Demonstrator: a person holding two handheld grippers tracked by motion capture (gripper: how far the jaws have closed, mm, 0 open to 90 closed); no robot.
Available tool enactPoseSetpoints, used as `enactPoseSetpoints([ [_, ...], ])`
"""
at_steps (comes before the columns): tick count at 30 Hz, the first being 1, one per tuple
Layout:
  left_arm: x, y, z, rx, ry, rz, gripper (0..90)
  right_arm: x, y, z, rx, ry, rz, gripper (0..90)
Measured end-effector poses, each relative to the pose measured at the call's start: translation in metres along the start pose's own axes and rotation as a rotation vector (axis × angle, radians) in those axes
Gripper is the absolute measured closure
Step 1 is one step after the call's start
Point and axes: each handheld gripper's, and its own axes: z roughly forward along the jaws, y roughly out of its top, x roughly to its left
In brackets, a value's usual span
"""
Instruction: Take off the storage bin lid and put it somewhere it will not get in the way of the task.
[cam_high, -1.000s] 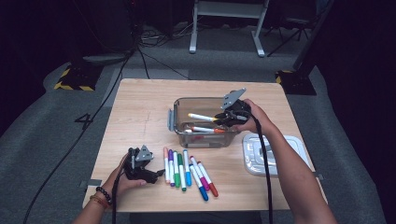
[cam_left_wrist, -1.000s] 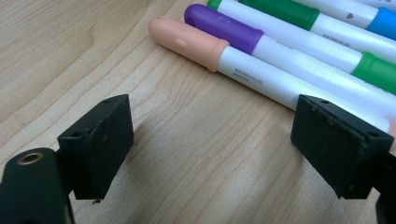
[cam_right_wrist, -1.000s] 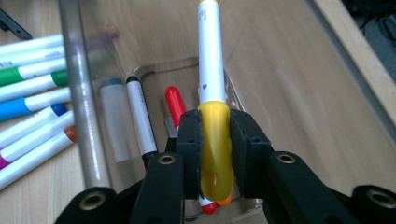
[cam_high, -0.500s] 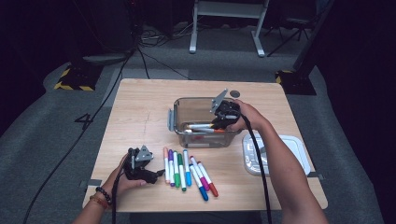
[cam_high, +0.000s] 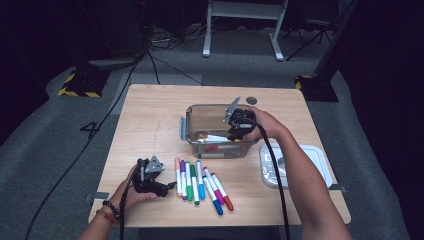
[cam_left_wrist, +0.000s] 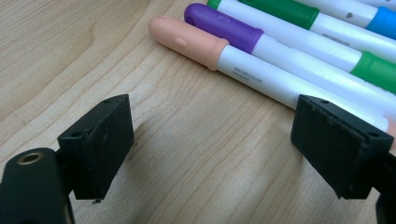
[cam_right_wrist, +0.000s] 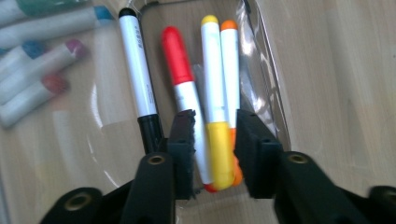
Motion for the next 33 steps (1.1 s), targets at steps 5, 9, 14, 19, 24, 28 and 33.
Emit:
enactPoseSetpoints([
  [5, 0.000, 0.000, 0.000, 0.000, 0.000, 0.000, 13.7, 0.001, -0.001, -0.006, -0.047, -0.025, 0.019, 61.2],
  [9, 0.000, 0.000, 0.000, 0.000, 0.000, 0.000, 13.7, 0.003, -0.005, -0.021, -0.146, -0.068, 0.051, 56.4],
  [14, 0.000, 0.000, 0.000, 0.000, 0.000, 0.000, 13.7, 0.014, -0.012, -0.044, -0.294, -0.093, 0.096, 51.4],
  [19, 0.000, 0.000, 0.000, 0.000, 0.001, -0.001, 13.7, 0.032, -0.027, -0.072, -0.430, -0.143, 0.142, 46.3],
  [24, 0.000, 0.000, 0.000, 0.000, 0.001, -0.001, 13.7, 0.058, -0.048, -0.089, -0.518, -0.173, 0.163, 44.7],
  [28, 0.000, 0.000, 0.000, 0.000, 0.001, -0.001, 13.7, 0.083, -0.061, -0.093, -0.535, -0.190, 0.148, 44.1],
  [33, 0.000, 0.000, 0.000, 0.000, 0.001, -0.002, 13.6, 0.117, -0.075, -0.088, -0.550, -0.173, 0.131, 42.6],
])
